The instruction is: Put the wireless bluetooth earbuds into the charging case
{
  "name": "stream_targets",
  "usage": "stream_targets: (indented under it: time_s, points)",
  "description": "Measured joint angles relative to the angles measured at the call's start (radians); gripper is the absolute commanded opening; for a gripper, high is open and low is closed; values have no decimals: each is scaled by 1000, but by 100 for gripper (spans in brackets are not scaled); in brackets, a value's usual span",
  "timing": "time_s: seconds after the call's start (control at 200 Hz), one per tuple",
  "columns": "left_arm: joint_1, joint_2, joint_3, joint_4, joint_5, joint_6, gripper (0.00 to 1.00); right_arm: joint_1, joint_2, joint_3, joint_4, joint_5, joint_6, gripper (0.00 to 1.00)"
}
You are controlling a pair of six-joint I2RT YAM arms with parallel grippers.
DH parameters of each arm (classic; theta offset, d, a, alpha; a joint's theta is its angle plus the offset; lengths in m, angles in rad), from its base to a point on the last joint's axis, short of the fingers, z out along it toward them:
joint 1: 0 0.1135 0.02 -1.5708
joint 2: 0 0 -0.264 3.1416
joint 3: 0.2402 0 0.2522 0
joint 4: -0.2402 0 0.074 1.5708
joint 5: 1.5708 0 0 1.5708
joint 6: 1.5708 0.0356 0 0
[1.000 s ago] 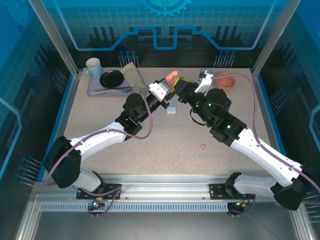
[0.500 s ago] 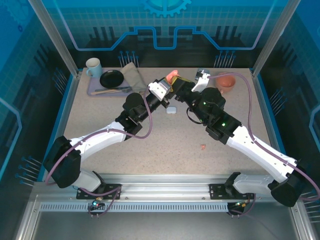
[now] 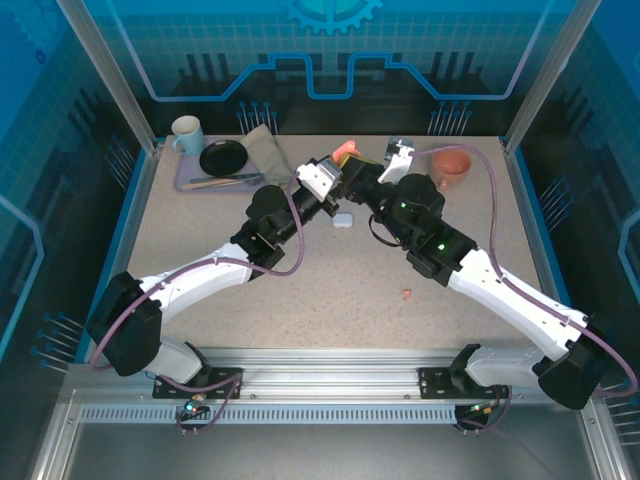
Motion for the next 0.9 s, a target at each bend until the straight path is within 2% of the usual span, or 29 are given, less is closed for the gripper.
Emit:
stream_targets:
  time_s: [0.42,0.565,0.755,0.9]
  points:
    - [0,2,0,-9,-6,0,0,0,2,2,-22,-1,-8,13]
    - [0,2,0,-23,-6,-1,0,0,2,2,-39,-2,-8,18]
    - [1,2,0,-27,-7,-9,0,-4,18,51,-104,-16,-8,30]
    - [1,2,0,-28,-5,-30,0,-18,29,84,-141,-35,8,34]
